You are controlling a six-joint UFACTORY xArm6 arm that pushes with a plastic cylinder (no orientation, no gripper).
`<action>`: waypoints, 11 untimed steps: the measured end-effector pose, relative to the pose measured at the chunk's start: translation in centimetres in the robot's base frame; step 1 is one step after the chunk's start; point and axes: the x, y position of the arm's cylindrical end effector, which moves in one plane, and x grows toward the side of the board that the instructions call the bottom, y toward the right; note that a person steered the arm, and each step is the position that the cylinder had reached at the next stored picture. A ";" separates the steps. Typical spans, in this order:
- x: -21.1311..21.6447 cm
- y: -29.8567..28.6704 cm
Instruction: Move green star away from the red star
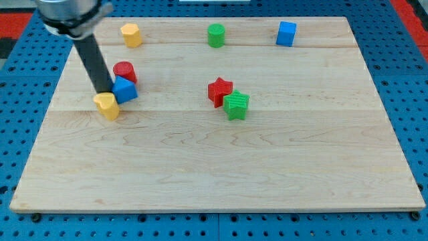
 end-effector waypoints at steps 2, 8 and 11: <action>1.3 5.4; 2.3 27.5; -0.6 24.8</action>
